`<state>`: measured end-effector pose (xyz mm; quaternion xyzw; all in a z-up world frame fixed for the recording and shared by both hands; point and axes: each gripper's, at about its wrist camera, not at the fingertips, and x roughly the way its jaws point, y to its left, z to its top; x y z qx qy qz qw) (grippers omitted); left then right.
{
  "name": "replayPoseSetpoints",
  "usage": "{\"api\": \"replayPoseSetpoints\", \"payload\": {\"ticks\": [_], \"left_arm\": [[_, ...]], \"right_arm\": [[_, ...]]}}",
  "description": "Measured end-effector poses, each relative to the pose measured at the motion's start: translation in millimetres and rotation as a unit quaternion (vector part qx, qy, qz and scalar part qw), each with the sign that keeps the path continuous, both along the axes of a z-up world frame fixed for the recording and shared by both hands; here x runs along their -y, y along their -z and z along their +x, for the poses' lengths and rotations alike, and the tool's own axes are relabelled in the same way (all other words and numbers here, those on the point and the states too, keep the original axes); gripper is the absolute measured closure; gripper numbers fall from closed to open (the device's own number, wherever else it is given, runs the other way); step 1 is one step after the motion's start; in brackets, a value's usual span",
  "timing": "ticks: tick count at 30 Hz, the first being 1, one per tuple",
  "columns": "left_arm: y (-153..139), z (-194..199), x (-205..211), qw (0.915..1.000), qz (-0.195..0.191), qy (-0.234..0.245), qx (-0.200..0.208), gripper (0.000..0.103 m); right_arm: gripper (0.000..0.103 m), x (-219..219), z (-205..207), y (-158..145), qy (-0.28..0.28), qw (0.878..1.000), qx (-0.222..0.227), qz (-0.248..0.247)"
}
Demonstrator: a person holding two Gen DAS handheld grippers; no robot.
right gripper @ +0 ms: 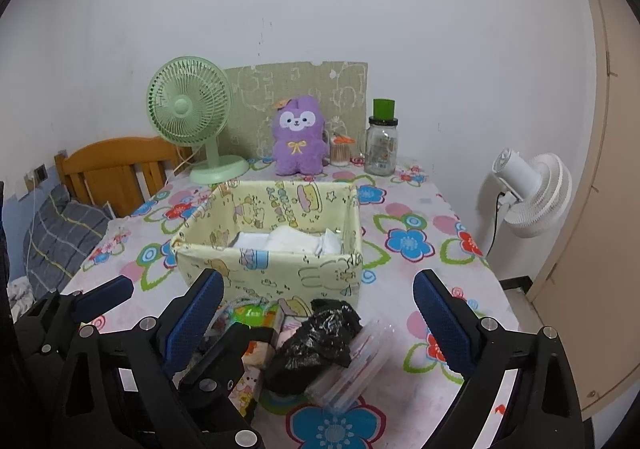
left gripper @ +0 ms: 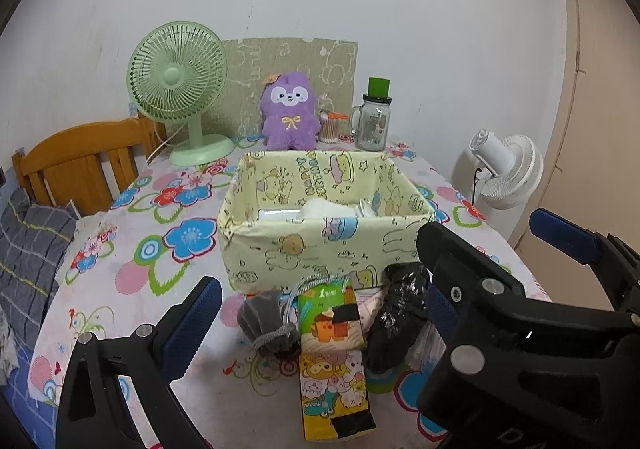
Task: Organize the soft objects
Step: 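Reach the right tool to the black plastic bag while the left tool approaches the yellow snack package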
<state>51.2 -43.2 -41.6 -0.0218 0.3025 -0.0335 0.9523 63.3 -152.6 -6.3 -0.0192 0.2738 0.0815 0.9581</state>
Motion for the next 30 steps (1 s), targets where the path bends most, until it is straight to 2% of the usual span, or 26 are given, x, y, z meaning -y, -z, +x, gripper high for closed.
{"api": "replayPoseSetpoints", "payload": {"ticks": [10, 15, 30], "left_arm": [[22.0, 0.8, -1.1, 0.9999, -0.008, -0.003, -0.012, 0.001], [30.5, -0.7, -1.5, 0.9999, 0.001, -0.013, -0.01, 0.001], [60.3, 7.5, 4.8, 0.9992, -0.005, -0.004, -0.041, 0.003]], "right_arm": [[0.009, 0.8, 0.6, 22.9, -0.001, 1.0, -0.017, 0.001], [0.01, 0.6, 3.0, 35.0, -0.004, 1.0, -0.028, 0.007], [0.018, 2.9, 20.1, 71.4, -0.003, 0.997, -0.074, 0.017]]}}
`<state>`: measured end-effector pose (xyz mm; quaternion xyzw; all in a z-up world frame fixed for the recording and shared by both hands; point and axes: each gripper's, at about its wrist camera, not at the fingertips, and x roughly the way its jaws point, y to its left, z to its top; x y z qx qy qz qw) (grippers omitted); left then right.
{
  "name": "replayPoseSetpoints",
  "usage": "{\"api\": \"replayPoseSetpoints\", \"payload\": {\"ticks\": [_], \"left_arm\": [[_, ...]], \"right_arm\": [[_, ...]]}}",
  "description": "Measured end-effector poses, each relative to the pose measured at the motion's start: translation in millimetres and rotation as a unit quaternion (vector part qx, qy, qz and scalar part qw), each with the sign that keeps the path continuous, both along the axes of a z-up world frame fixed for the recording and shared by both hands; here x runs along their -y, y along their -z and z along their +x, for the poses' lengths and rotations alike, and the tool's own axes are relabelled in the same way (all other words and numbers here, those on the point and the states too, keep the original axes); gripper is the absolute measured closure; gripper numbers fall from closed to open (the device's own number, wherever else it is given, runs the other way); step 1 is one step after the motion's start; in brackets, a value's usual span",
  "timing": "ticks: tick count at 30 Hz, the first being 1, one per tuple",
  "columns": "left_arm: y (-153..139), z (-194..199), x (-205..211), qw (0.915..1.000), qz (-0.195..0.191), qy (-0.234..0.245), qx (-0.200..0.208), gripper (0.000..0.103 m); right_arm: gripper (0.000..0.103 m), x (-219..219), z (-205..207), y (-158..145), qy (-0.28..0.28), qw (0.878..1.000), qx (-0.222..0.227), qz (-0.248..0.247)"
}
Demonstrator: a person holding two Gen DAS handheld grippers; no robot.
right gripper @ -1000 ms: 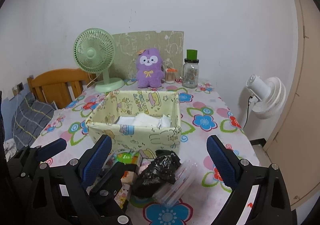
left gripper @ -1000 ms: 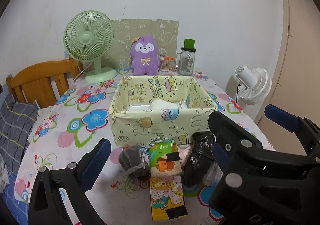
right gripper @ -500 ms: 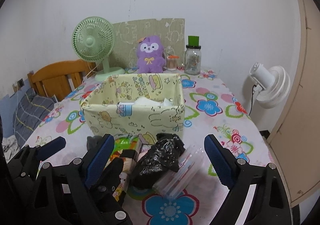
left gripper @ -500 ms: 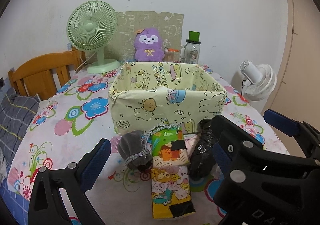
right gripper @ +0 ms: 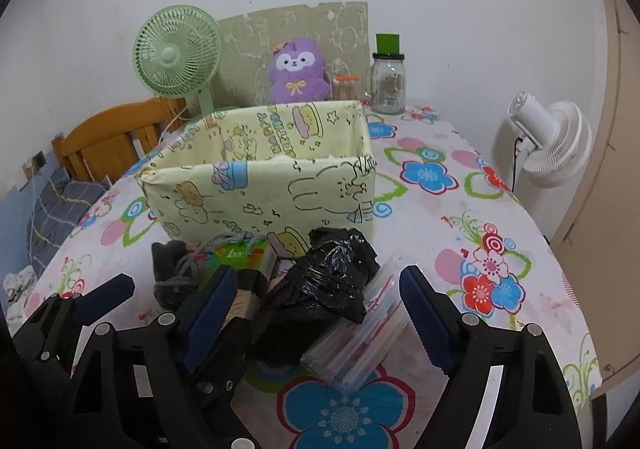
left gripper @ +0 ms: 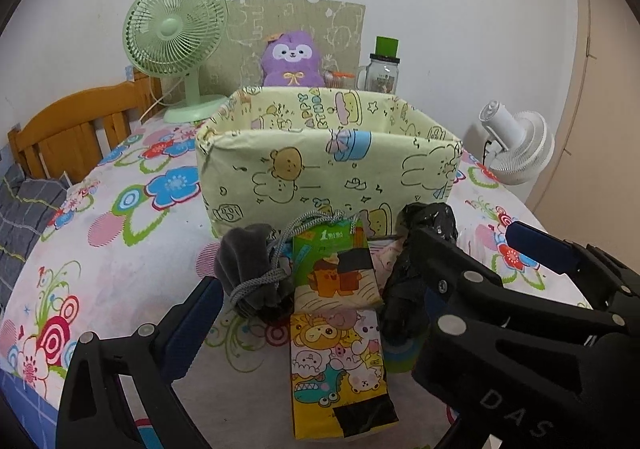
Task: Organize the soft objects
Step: 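Reach the right tool to the black plastic bag while the left tool approaches the yellow snack package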
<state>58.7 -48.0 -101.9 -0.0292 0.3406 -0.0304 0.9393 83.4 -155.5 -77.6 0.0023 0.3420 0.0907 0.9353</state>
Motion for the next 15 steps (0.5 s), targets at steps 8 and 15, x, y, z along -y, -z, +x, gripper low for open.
{"api": "replayPoseSetpoints", "payload": {"ticks": [8, 15], "left_arm": [[9.9, 4.0, 3.9, 0.9999, 0.002, 0.005, -0.014, 0.003], [16.1, 10.4, 5.5, 0.9997, 0.01, 0.003, -0.024, 0.004]], "right_arm": [[0.023, 2.0, 13.9, 15.6, 0.001, 1.0, -0.024, 0.001], [0.03, 0.5, 26.4, 27.5, -0.003, 0.999, -0.045, 0.006]]}}
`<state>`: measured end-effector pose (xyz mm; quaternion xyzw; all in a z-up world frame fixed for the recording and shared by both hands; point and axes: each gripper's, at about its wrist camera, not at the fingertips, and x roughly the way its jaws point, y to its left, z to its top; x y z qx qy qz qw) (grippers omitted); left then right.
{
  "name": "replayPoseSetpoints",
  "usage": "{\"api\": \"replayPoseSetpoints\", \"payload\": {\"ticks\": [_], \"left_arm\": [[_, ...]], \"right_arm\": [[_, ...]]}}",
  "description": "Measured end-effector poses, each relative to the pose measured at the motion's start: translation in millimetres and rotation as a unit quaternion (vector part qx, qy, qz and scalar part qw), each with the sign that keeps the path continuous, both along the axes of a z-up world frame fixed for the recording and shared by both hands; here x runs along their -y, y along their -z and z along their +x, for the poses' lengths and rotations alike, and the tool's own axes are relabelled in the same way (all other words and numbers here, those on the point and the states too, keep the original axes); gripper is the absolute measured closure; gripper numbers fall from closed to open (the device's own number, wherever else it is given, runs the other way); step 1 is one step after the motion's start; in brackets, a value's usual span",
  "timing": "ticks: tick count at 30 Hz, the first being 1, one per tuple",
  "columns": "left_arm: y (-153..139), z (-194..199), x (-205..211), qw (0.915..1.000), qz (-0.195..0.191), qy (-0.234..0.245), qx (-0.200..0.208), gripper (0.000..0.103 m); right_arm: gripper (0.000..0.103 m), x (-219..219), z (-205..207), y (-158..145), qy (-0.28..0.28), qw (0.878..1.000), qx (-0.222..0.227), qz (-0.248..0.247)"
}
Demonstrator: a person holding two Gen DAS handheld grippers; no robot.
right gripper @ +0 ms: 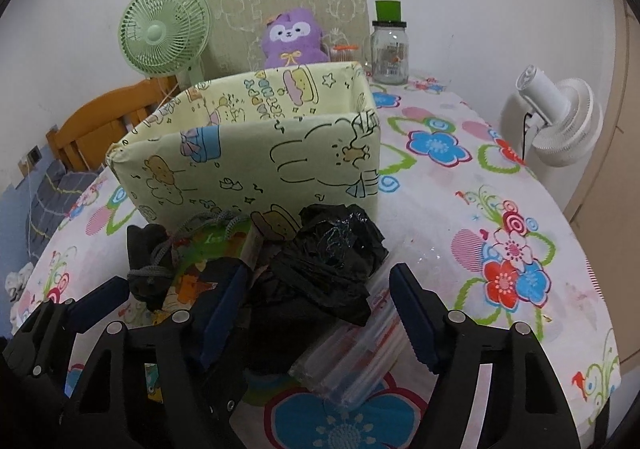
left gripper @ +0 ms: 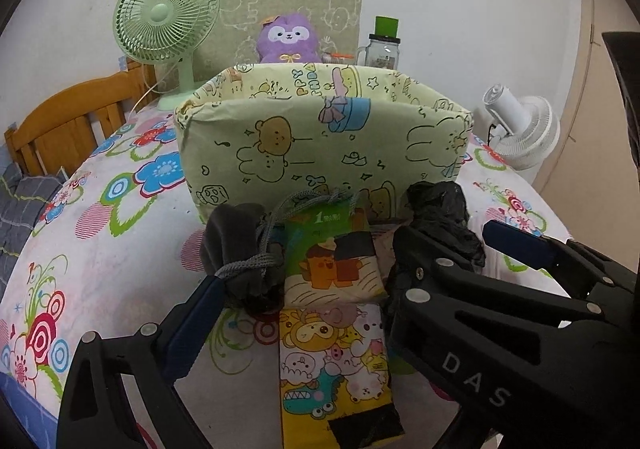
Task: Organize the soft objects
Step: 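Reach the right tool to the black plastic bag while the left tool approaches the yellow snack package, then grasp and lift the black plastic bag with the right tool while the left tool grips the yellow package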
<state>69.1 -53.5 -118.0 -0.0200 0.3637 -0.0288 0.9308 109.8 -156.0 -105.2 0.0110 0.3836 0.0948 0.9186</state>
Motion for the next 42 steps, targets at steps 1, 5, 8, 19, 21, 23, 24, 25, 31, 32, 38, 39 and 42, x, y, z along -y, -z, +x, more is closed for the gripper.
{"api": "replayPoseSetpoints", "payload": {"ticks": [1, 5, 8, 19, 21, 23, 24, 25, 31, 32, 38, 39, 42], "left_arm": [[1.0, 1.3, -0.8, 1.0, 0.0, -0.001, -0.002, 0.004], [3.8, 4.1, -3.5, 0.9999, 0.0, -0.007, -0.007, 0.005], [6.7, 6.2, -6.0, 0.9999, -0.005, -0.007, -0.013, 0.005], [4.1, 1.2, -7.1, 0.9999, -0.011, -0.008, -0.007, 0.005], [2.1, -1.0, -6.9, 0.9999, -0.012, -0.007, -0.004, 0.005], [0.1, -4.1, -6.3, 0.9999, -0.012, -0.007, 0.0, 0.005], [-0.4, -5.3, -5.9, 0.9999, -0.012, -0.006, 0.001, 0.005], [-1.3, -7.0, -5.1, 0.9999, -0.012, -0.005, 0.003, 0.005], [-2.4, -14.2, -0.2, 0.9999, -0.01, 0.001, 0.005, 0.005], [-2.2, -15.4, 0.0, 0.9999, -0.01, 0.002, 0.004, 0.005], [2.3, -18.8, -1.3, 0.9999, -0.014, 0.004, -0.004, 0.01], [4.2, -18.5, -1.6, 0.9999, -0.014, 0.004, -0.007, 0.012], [8.8, -17.4, -2.8, 0.9997, -0.019, 0.004, -0.016, 0.014]], "right_arm": [[0.032, -0.7, 1.8, 1.6, -0.001, 1.0, -0.003, 0.0], [0.039, -3.7, 6.1, 5.3, -0.007, 1.0, -0.01, 0.004], [0.044, -6.0, 6.7, 6.7, -0.009, 1.0, -0.011, 0.003], [0.051, -5.0, 0.8, 2.2, -0.004, 1.0, -0.001, 0.005], [0.052, -4.3, -2.7, -1.6, -0.001, 1.0, 0.008, 0.005], [0.052, -4.7, -7.1, -6.2, 0.003, 1.0, 0.018, 0.001], [0.052, -4.9, -8.8, -7.8, 0.003, 1.0, 0.022, -0.001], [0.052, -4.8, -10.6, -9.2, 0.003, 1.0, 0.024, 0.0], [0.052, -1.4, -20.0, -14.8, 0.007, 0.999, 0.032, 0.0], [0.052, -1.1, -21.4, -15.2, 0.007, 0.999, 0.032, 0.0], [0.052, -3.2, -29.5, -13.7, 0.004, 1.0, 0.031, -0.004], [0.052, -3.6, -30.1, -13.0, 0.004, 1.0, 0.029, -0.004], [0.052, -4.4, -31.2, -11.1, 0.004, 1.0, 0.027, -0.005]]}}
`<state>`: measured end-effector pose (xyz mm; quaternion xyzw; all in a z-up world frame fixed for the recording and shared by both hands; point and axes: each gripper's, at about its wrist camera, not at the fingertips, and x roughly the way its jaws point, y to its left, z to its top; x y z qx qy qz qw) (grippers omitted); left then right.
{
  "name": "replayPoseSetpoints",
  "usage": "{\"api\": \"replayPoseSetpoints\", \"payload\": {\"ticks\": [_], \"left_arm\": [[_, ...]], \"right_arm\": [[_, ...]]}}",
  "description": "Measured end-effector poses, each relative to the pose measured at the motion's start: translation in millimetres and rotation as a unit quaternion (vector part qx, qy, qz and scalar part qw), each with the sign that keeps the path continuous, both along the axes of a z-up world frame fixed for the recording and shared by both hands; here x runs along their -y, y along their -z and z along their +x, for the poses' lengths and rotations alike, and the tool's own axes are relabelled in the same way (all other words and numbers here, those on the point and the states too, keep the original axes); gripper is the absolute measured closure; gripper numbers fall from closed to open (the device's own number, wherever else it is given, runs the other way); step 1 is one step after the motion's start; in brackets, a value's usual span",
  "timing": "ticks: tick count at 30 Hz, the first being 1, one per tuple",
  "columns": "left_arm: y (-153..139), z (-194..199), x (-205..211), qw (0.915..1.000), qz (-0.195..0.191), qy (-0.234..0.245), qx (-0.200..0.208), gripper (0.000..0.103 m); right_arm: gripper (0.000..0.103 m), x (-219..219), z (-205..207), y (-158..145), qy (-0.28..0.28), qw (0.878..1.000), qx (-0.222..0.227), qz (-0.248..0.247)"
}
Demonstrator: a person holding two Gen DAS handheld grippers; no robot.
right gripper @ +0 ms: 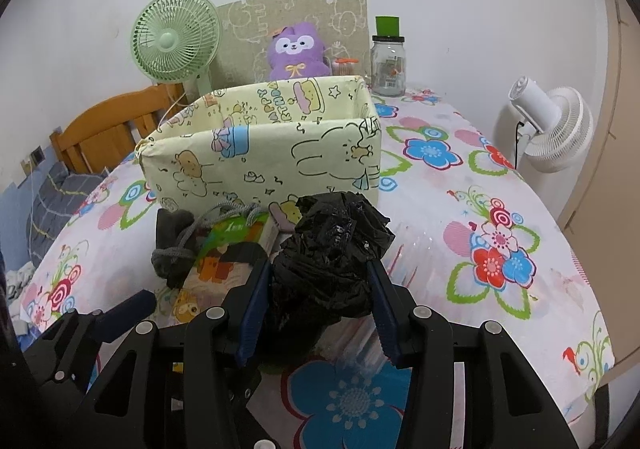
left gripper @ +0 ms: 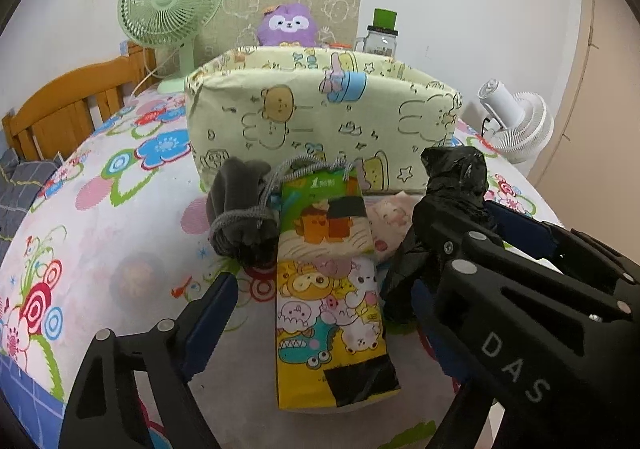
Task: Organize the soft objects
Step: 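Grasp and lift the black plastic bag with the right tool while the left tool grips the yellow package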
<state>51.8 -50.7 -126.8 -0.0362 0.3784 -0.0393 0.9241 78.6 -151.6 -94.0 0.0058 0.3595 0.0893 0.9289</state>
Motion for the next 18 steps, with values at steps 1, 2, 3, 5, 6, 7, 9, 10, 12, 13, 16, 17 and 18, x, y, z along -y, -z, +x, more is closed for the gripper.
{"api": "replayPoseSetpoints", "payload": {"ticks": [1, 2, 3, 5, 6, 7, 9, 10, 12, 13, 16, 17, 18], "left_arm": [[0.7, 0.2, -0.5, 1.0, -0.001, 0.0, -0.001, 0.014], [1.2, 0.6, -0.7, 1.0, -0.002, 0.001, -0.002, 0.015], [1.6, 1.1, -0.9, 1.0, -0.003, 0.002, -0.002, 0.017], [3.0, 1.6, -0.5, 0.9999, -0.007, 0.007, -0.006, 0.025], [3.6, 1.3, 0.0, 0.9999, -0.008, 0.01, -0.007, 0.035], [4.4, 1.5, 1.1, 0.9998, -0.008, 0.016, -0.01, 0.047], [5.2, 0.8, 3.4, 0.9997, -0.002, 0.023, -0.008, 0.053], [5.1, 0.4, 4.2, 0.9997, 0.0, 0.026, -0.006, 0.054], [4.7, -0.2, 5.2, 0.9996, 0.0, 0.028, -0.004, 0.056], [4.3, -0.8, 5.2, 0.9996, -0.001, 0.028, -0.003, 0.057], [2.1, -2.5, 4.8, 0.9996, 0.0, 0.028, 0.0, 0.057], [1.2, -2.7, 4.5, 0.9996, 0.0, 0.027, 0.0, 0.057], [-0.2, -3.0, 4.2, 0.9997, 0.0, 0.026, 0.001, 0.057]], "right_arm": [[0.052, -0.4, 0.2, 0.1, 0.0, 1.0, 0.0, -0.001], [0.052, -0.6, 0.1, 0.4, 0.0, 1.0, 0.0, -0.001], [0.052, -0.8, 0.7, 0.4, 0.0, 1.0, -0.001, -0.001], [0.052, -1.3, 1.1, 1.3, 0.001, 1.0, -0.001, -0.002], [0.052, -1.6, 1.5, 1.4, 0.001, 1.0, -0.001, -0.002], [0.052, -1.7, 2.2, 1.8, 0.002, 1.0, -0.002, -0.003], [0.052, -1.5, 2.6, 2.1, 0.003, 1.0, -0.002, -0.003], [0.052, -1.0, 2.7, 2.3, 0.003, 1.0, -0.003, -0.002], [0.052, -0.2, 2.4, 2.2, 0.006, 1.0, -0.002, -0.002], [0.052, -0.1, 2.4, 1.8, 0.006, 1.0, -0.002, -0.002], [0.052, -0.6, 1.3, 0.4, 0.005, 1.0, 0.0, -0.003], [0.052, -0.8, 1.0, -0.4, 0.004, 1.0, 0.001, -0.003], [0.052, -0.6, 0.7, -1.4, 0.004, 1.0, 0.002, -0.002]]}}
